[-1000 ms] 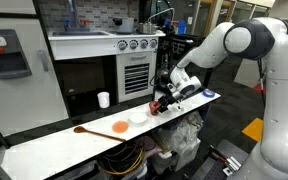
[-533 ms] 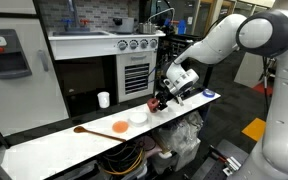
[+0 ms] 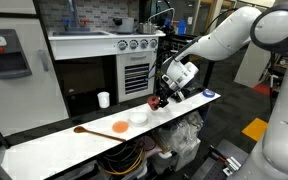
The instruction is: Pick the pink cup and pour the beans into the bowl
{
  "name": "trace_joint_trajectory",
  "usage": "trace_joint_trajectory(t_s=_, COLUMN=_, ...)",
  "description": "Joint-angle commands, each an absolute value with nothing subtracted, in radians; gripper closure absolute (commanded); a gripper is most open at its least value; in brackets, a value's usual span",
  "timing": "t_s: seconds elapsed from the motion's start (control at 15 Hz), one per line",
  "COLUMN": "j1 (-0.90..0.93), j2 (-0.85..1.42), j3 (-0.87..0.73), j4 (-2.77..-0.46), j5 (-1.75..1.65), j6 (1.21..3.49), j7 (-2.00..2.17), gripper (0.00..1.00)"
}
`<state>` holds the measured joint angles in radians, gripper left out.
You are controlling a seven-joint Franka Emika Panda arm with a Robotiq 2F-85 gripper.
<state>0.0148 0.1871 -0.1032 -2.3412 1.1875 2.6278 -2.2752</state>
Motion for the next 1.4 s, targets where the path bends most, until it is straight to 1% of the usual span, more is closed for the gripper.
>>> trace_joint_trajectory(t_s=0.0, j1=0.042, j2=0.151, j3=-0.108, j4=-2.371, j5=1.077, j6=2.668, j7=-2.193, gripper=0.52)
trace_joint_trajectory(t_s=0.2, j1=0.051, j2=0.151, j3=-0.11, j4=-2.365, j5=1.005, j6=2.66, j7=-2.116, gripper=0.52)
trace_joint_trajectory(t_s=0.27, j1=0.037, j2=0.179, j3=-0.103, j4=-2.344, j5=1.045, j6=2.644, j7=-2.161, gripper=0.52)
trace_joint_trajectory(t_s=0.33, j1=0.039, j2=0.178, j3=-0.103, j4=-2.343, j5=1.039, j6=2.643, j7=-2.151, gripper=0.27)
trace_joint_trajectory(t_s=1.33, j1=0.039, j2=0.181, j3=-0.103, j4=-2.343, j5=1.04, j6=2.643, j7=-2.151, gripper=0.27)
